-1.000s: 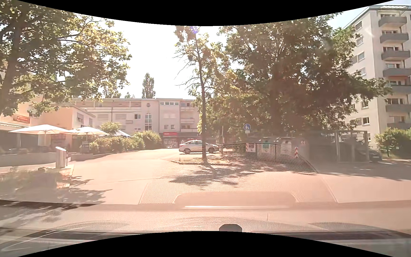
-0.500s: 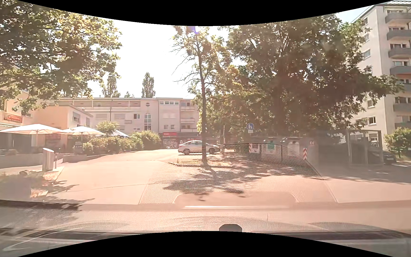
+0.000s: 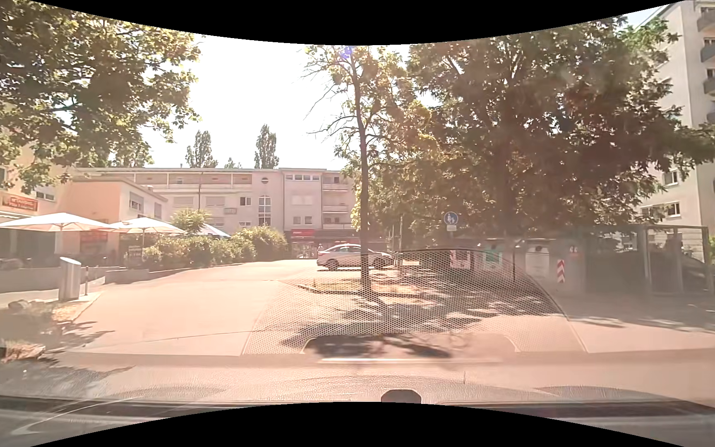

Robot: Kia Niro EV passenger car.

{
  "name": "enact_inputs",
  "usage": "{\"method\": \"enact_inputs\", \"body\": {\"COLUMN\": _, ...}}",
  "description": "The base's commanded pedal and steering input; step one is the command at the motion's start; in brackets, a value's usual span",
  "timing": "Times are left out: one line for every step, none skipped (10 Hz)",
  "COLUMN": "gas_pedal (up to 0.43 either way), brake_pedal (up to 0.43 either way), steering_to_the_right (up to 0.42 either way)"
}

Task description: Follow the waypoints while adhering to traffic rules and regulations

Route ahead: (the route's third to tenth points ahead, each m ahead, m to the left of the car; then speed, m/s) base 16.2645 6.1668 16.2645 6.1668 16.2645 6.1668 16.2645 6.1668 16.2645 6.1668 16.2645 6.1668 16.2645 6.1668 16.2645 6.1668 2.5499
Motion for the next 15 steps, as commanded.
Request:
{"method": "enact_inputs", "body": {"gas_pedal": 0.087, "brake_pedal": 0.0, "steering_to_the_right": -0.15}}
{"method": "enact_inputs", "body": {"gas_pedal": 0.098, "brake_pedal": 0.0, "steering_to_the_right": -0.17}}
{"method": "enact_inputs", "body": {"gas_pedal": 0.098, "brake_pedal": 0.0, "steering_to_the_right": -0.194}}
{"method": "enact_inputs", "body": {"gas_pedal": 0.098, "brake_pedal": 0.0, "steering_to_the_right": -0.214}}
{"method": "enact_inputs", "body": {"gas_pedal": 0.098, "brake_pedal": 0.0, "steering_to_the_right": -0.23}}
{"method": "enact_inputs", "body": {"gas_pedal": 0.098, "brake_pedal": 0.0, "steering_to_the_right": -0.243}}
{"method": "enact_inputs", "body": {"gas_pedal": 0.098, "brake_pedal": 0.0, "steering_to_the_right": -0.252}}
{"method": "enact_inputs", "body": {"gas_pedal": 0.098, "brake_pedal": 0.0, "steering_to_the_right": -0.256}}
{"method": "enact_inputs", "body": {"gas_pedal": 0.098, "brake_pedal": 0.0, "steering_to_the_right": -0.257}}
{"method": "enact_inputs", "body": {"gas_pedal": 0.087, "brake_pedal": 0.0, "steering_to_the_right": -0.257}}
{"method": "enact_inputs", "body": {"gas_pedal": 0.079, "brake_pedal": 0.0, "steering_to_the_right": -0.257}}
{"method": "enact_inputs", "body": {"gas_pedal": 0.059, "brake_pedal": 0.0, "steering_to_the_right": -0.253}}
{"method": "enact_inputs", "body": {"gas_pedal": 0.047, "brake_pedal": 0.0, "steering_to_the_right": -0.247}}
{"method": "enact_inputs", "body": {"gas_pedal": 0.028, "brake_pedal": 0.0, "steering_to_the_right": -0.238}}
{"method": "enact_inputs", "body": {"gas_pedal": 0.028, "brake_pedal": 0.0, "steering_to_the_right": -0.229}}
